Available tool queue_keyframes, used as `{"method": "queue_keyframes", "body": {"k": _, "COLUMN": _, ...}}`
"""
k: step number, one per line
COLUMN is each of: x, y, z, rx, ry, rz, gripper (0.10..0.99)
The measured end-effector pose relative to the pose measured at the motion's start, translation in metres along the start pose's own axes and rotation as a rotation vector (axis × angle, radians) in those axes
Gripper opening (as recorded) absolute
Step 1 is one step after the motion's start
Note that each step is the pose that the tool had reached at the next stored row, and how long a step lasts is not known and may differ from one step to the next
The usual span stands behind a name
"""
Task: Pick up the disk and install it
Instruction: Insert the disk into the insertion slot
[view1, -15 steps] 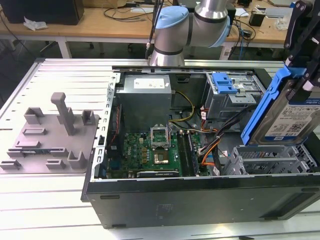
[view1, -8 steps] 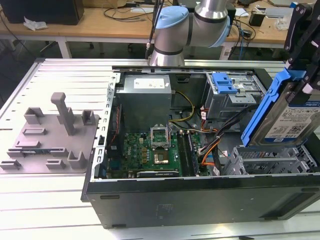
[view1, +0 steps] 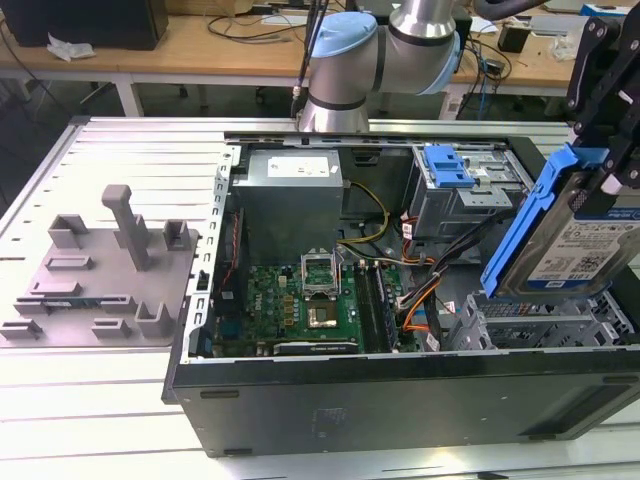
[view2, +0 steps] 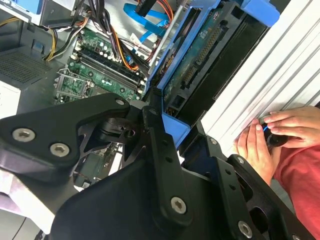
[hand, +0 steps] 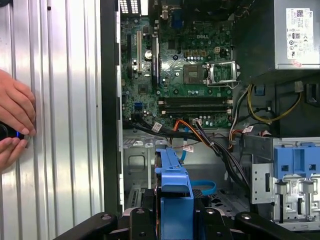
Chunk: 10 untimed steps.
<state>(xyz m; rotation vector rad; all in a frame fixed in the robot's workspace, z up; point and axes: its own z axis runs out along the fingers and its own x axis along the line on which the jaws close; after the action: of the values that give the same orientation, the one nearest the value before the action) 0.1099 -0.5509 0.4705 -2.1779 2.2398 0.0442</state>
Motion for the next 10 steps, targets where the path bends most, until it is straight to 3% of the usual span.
{"method": "queue_keyframes", "body": {"k": 10, "x": 0.0008, "y": -0.0001, "z": 0.0057, "rx": 0.0, "ry": 0.0, "rz": 0.0, "gripper": 0.369}}
